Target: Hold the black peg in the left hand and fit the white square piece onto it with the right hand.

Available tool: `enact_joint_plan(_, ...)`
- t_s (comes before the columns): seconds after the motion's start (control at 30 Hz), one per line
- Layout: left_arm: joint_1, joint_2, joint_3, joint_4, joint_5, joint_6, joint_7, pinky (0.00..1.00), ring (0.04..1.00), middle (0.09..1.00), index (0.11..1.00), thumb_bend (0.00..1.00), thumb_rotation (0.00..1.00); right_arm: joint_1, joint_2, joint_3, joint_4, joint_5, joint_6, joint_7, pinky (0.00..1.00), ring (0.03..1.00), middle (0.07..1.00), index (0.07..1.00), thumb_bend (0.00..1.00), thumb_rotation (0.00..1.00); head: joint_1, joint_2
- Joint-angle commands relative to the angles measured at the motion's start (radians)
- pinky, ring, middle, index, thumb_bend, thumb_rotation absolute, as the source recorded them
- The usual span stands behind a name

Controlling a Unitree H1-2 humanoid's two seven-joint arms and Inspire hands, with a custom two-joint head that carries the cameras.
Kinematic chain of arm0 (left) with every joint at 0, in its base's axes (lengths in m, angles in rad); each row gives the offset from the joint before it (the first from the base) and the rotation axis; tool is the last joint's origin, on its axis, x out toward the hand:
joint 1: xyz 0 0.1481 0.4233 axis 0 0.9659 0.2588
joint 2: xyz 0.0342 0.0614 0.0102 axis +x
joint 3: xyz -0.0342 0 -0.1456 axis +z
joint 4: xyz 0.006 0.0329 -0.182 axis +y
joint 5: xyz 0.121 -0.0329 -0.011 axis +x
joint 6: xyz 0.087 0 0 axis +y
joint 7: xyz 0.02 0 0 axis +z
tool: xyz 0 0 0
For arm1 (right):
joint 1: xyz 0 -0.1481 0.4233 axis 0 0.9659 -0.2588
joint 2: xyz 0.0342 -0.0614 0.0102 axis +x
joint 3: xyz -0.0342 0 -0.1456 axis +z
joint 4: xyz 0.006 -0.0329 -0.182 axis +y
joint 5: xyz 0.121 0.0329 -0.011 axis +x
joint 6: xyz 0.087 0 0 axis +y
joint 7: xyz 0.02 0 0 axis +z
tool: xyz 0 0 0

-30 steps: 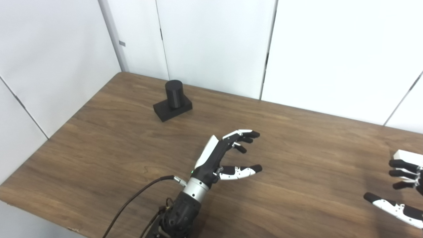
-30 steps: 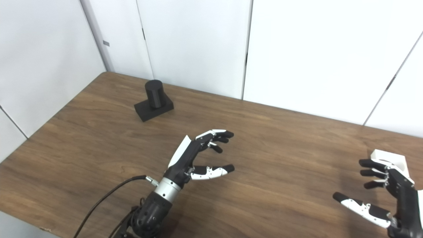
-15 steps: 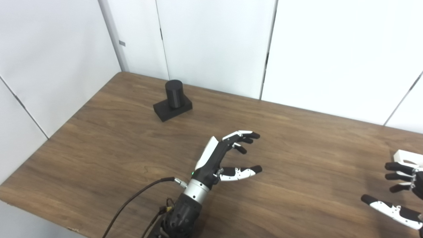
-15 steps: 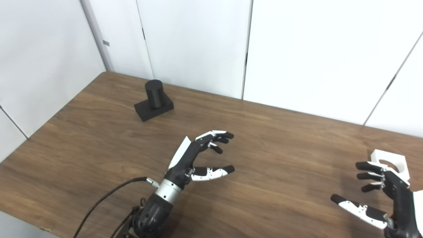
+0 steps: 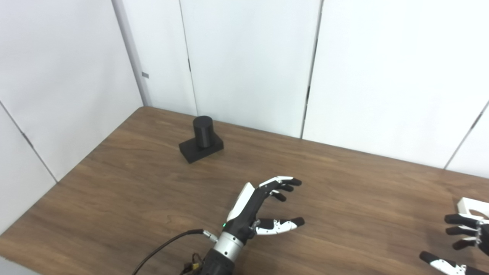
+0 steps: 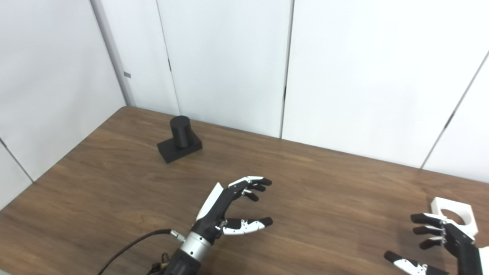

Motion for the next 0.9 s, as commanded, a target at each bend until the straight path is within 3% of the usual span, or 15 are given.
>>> enact_joint_plan(0.0, -0.030, -0.006, -0.001, -0.016, -0.007, -0.032, 0.018, 0.62, 0.748, 0.788, 0.732, 0.68, 0.07, -0.031, -0.005, -0.006, -0.038, -0.001, -0.029, -0.014, 0.39, 0.569, 0.635, 0.589, 0.58, 0.00, 0.001, 0.000)
enact_joint_plan(0.3, -0.043, -0.003, 0.027, -0.061, 0.008, -0.022, 0.042, 0.60, 0.751, 0.787, 0.728, 0.68, 0.09, -0.035, -0.011, -0.006, -0.022, -0.001, -0.052, -0.017, 0.39, 0.563, 0.629, 0.587, 0.59, 0.00, 0.017, -0.004)
enact_joint_plan(0.53, -0.077, 0.072, 0.072, -0.170, 0.036, 0.100, -0.009, 0.49, 0.671, 0.739, 0.687, 0.73, 0.09, -0.037, -0.015, -0.011, -0.023, 0.006, -0.042, -0.012, 0.38, 0.562, 0.632, 0.583, 0.58, 0.00, 0.064, -0.022)
enact_joint_plan(0.63, -0.091, 0.108, 0.076, -0.197, 0.051, 0.154, -0.032, 0.48, 0.660, 0.722, 0.684, 0.74, 0.08, -0.034, -0.016, -0.014, -0.026, 0.007, -0.032, -0.012, 0.38, 0.564, 0.630, 0.584, 0.57, 0.04, 0.084, -0.028)
enact_joint_plan(0.73, -0.100, 0.140, 0.078, -0.218, 0.083, 0.194, -0.042, 0.49, 0.669, 0.722, 0.683, 0.75, 0.07, -0.031, -0.017, -0.019, -0.031, 0.021, -0.013, -0.003, 0.38, 0.571, 0.634, 0.582, 0.57, 0.00, 0.096, -0.029)
enact_joint_plan(0.87, -0.115, 0.170, 0.093, -0.240, 0.144, 0.244, -0.038, 0.54, 0.676, 0.718, 0.677, 0.77, 0.12, -0.031, -0.022, -0.020, -0.028, 0.036, -0.015, 0.005, 0.39, 0.574, 0.643, 0.592, 0.57, 0.00, 0.091, -0.026)
